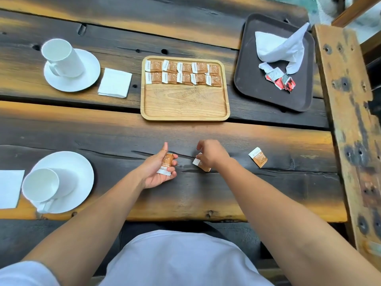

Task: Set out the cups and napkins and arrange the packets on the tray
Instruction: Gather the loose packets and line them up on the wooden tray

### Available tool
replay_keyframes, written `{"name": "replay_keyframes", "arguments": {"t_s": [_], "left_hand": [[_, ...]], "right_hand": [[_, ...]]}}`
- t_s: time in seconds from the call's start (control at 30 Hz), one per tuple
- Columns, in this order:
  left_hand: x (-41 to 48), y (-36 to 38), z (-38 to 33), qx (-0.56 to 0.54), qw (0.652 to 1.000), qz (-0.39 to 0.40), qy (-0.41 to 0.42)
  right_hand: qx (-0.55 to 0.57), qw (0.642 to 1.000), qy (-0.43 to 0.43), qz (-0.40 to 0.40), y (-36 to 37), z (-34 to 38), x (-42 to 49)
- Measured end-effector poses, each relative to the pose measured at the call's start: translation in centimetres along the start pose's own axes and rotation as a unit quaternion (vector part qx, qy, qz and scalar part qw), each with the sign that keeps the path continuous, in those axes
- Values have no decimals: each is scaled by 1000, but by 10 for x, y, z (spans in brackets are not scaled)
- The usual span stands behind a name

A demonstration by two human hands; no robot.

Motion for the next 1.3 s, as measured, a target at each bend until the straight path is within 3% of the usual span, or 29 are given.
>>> {"name": "replay_keyframes", "arguments": {"t_s": [0.37, 0.53, 0.87, 1.13, 1.3], "left_hand": [[8, -14, 5, -14, 999, -31, -6], [4, -12, 6, -15, 999, -37, -10], [-9, -14, -5, -8, 998, -56, 13], [-23, -14, -8, -3, 997, -64, 34], [-31, -13, -8, -3, 997, -69, 47]], "right_hand": [[-12, 997, 47, -52, 26, -18, -1], [-13, 998, 29, -60, 26, -17, 1], [86, 995, -17, -39, 18, -11, -7], [160, 987, 27, -17, 6, -11, -16], [213, 977, 7, 8, -4, -2, -22]]}}
Point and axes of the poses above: each hand's wrist, its own x-axis towards the middle knuckle, its own y-axis out of the palm, z = x × y, the point moved 8 cm from there along x, towards the middle knuckle, and after that the axes turned 4 degrees about y, right-handed, at the moved point
